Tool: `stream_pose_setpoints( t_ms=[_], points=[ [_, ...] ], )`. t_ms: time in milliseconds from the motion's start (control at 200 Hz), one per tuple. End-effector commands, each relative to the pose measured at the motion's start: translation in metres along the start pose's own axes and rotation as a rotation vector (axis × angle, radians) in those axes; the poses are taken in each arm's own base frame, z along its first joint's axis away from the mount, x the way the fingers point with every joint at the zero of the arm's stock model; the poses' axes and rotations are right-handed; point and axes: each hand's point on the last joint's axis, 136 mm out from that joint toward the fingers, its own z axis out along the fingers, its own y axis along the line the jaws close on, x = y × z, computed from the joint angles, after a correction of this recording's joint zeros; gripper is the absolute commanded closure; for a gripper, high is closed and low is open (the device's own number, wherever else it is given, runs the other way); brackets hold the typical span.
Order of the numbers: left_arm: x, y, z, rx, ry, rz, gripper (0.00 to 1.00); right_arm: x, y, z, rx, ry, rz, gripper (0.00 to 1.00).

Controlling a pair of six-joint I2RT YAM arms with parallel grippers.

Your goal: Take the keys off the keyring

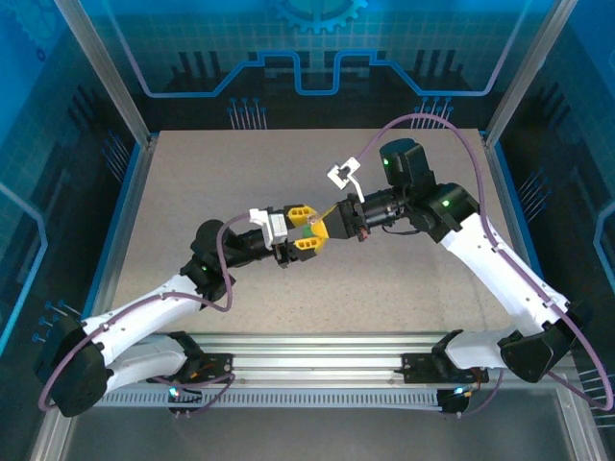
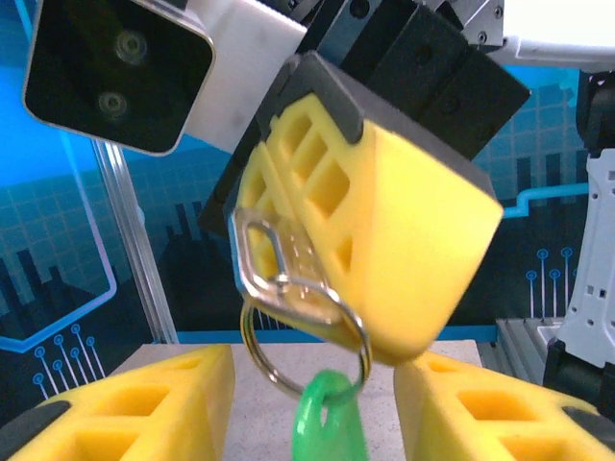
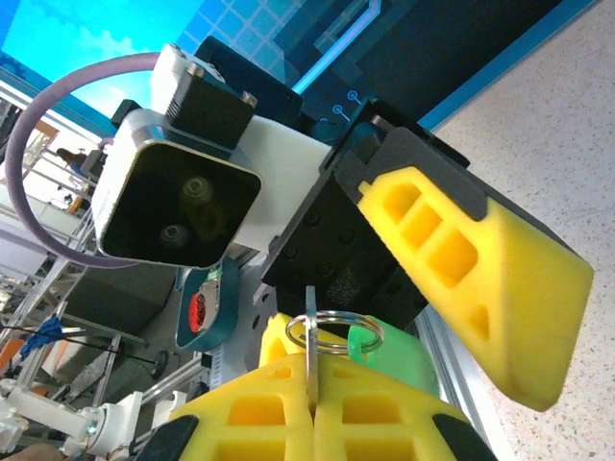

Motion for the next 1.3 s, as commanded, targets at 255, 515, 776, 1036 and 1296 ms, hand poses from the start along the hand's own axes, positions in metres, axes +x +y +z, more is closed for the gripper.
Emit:
stream_pose_setpoints(
  t_ms=[255, 515, 776, 1036, 1296],
  points=[
    [-0.035, -0.011, 0.000, 0.063, -0.056, 0.057, 0.86, 0.003, 0.005, -0.004, -0.060, -0.007, 0.013, 1.00],
    [-0.036, -0.009, -0.001, 0.050, -0.061, 0.059, 1.00, 0.002, 0.002, -0.007, -0.069, -0.028, 0.018, 1.00],
    [-0.039, -0.019, -0.011, 0.096, -0.046, 0.016, 1.00, -0.001, -0.014, -0.022, 0.001, -0.071, 0.021, 1.00],
    [-0.042, -0.029, -0.017, 0.161, -0.044, -0.089, 1.00, 0.000, -0.027, -0.028, 0.211, -0.072, -0.114, 1.00],
    [-0.040, -0.032, -0.013, 0.198, -0.022, -0.186, 1.00, -0.007, -0.021, -0.044, 0.464, -0.179, -0.440, 1.00]
  ],
)
